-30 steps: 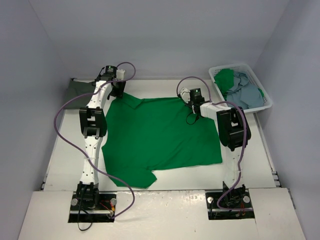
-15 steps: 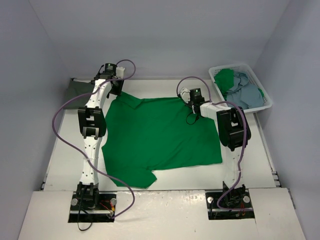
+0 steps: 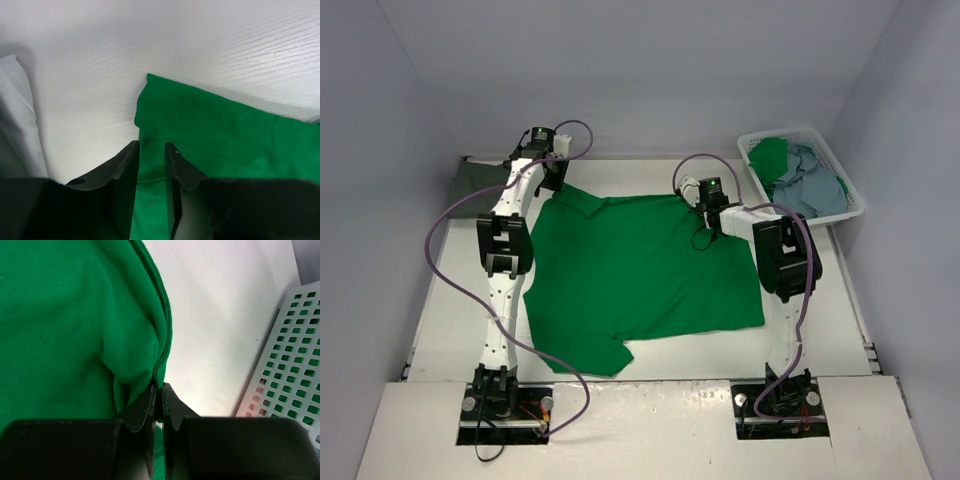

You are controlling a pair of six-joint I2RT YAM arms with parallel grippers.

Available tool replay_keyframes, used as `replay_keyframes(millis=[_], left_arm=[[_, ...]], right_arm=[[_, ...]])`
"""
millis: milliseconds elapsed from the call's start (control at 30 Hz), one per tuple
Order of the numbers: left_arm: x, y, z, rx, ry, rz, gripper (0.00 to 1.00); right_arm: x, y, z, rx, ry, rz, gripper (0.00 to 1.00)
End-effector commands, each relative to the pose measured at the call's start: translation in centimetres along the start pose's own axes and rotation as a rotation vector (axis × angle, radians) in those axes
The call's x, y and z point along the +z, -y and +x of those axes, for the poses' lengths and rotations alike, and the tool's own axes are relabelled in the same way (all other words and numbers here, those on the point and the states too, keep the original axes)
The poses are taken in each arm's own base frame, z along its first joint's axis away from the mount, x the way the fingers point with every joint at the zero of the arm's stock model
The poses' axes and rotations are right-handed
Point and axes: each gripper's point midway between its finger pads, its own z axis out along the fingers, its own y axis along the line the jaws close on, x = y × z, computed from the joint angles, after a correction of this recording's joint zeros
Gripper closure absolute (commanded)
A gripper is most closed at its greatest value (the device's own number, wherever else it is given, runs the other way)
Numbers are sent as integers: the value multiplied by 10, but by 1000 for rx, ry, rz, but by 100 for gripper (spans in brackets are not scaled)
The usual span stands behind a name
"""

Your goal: Fold and stack the t-shirts

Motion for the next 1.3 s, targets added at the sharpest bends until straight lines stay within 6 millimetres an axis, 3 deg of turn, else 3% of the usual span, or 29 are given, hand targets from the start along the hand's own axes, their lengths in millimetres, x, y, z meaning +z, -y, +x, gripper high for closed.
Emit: replay_keyframes(millis=[0, 900, 1133, 1267], left_arm=[[-42, -2, -42, 29, 117, -35, 78], [-14, -3, -21, 38, 53, -35, 77], [-12, -5, -19, 36, 47, -36, 74], [-13, -4, -19, 33, 47, -33, 77]], right_arm=[[-14, -5, -5, 14, 15, -26, 100], [-13, -7, -3, 9, 11, -33, 100], [-12, -8, -2, 7, 12, -36, 100], [-12, -8, -2, 5, 8, -34, 100]])
